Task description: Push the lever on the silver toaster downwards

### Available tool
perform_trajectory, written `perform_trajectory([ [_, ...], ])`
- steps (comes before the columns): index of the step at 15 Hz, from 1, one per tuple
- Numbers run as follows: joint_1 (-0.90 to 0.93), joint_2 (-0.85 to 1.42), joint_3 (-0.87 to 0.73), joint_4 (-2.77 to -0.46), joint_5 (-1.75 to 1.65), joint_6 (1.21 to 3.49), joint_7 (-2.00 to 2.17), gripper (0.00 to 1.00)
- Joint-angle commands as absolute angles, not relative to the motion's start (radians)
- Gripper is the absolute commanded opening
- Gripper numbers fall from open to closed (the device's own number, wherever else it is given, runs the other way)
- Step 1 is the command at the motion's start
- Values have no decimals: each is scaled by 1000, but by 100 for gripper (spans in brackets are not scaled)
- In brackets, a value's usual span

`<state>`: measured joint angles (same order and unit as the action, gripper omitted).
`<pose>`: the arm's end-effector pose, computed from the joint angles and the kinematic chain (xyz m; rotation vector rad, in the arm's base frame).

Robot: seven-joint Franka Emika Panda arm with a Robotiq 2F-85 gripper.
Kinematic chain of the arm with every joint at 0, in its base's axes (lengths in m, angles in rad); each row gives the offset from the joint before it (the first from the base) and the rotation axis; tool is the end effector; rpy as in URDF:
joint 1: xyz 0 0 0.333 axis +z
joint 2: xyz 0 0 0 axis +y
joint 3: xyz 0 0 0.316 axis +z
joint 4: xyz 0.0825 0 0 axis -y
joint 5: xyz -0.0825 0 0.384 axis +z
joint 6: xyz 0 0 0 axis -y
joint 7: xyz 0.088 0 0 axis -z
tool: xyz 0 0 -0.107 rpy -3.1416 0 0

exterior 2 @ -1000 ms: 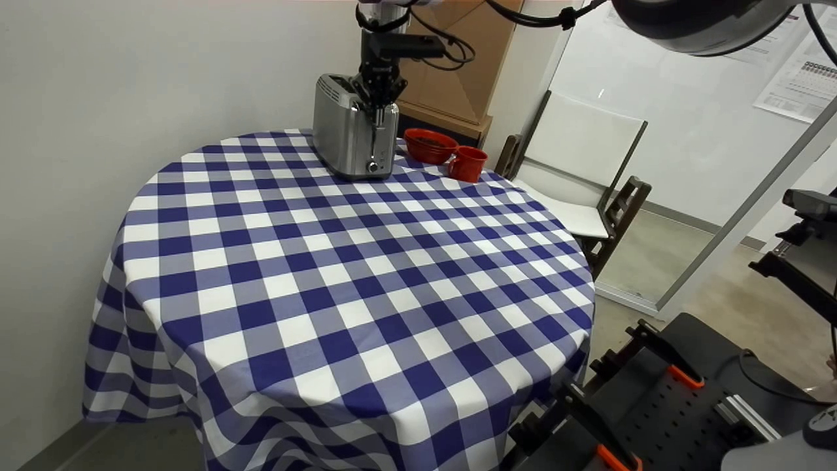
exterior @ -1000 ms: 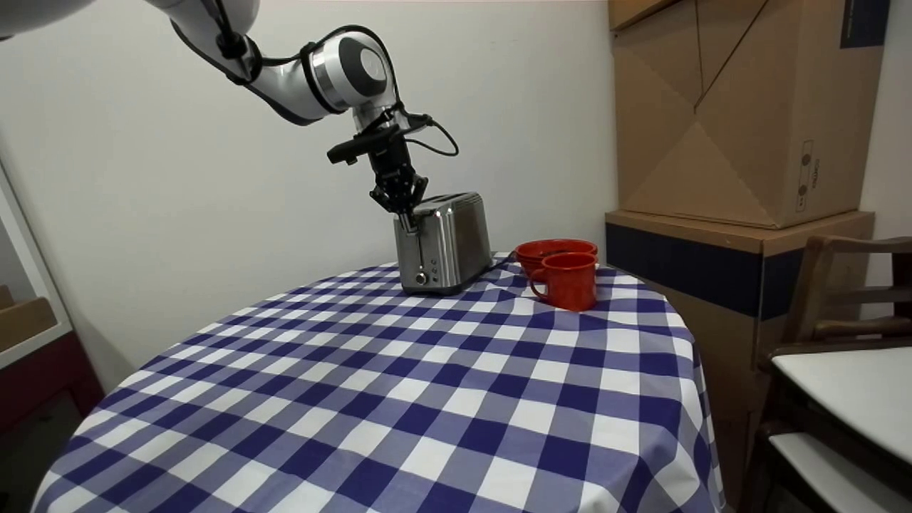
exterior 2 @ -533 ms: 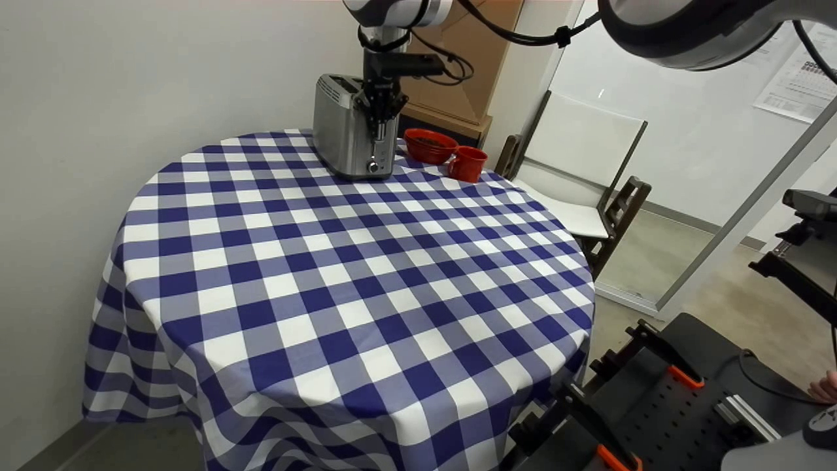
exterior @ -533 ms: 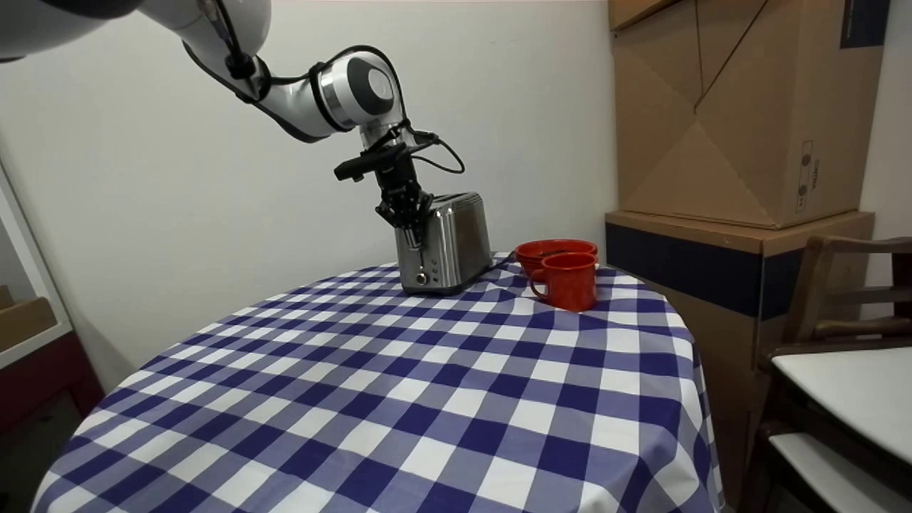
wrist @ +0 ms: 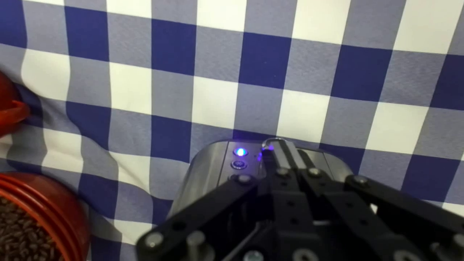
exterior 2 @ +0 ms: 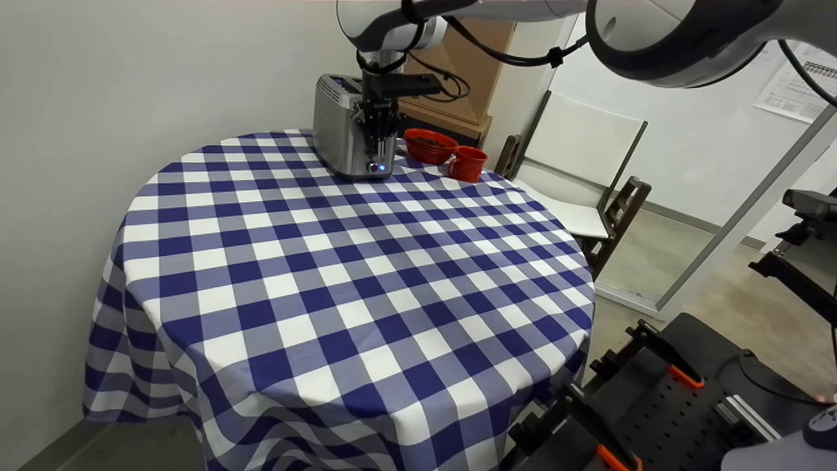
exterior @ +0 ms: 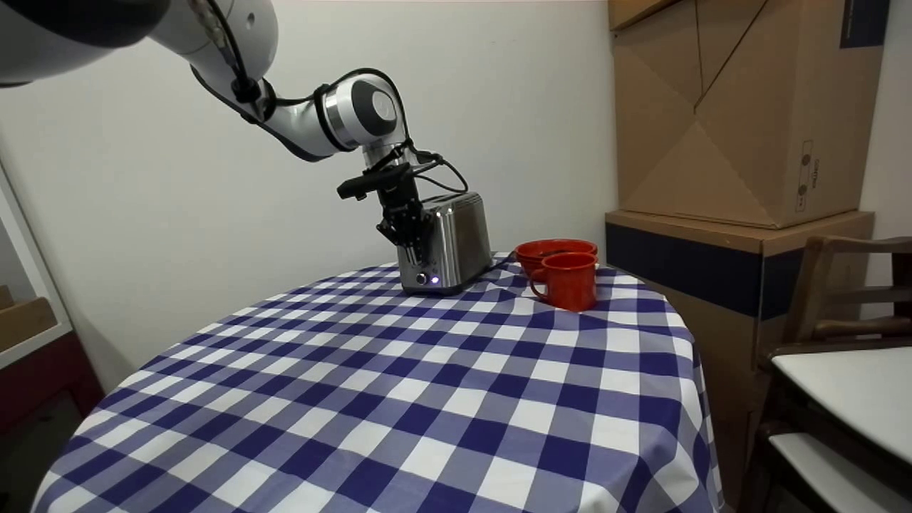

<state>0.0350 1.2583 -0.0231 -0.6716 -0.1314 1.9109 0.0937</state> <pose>0.8008 0.0097 0.1862 2.9951 -0.0313 -0.0158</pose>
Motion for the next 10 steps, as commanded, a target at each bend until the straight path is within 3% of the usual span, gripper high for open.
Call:
perform_trajectory([
  [1, 36, 1322, -22, -635, -136, 1915, 67, 0],
  [10, 3, 1188, 24, -665, -93, 1773, 16, 0],
])
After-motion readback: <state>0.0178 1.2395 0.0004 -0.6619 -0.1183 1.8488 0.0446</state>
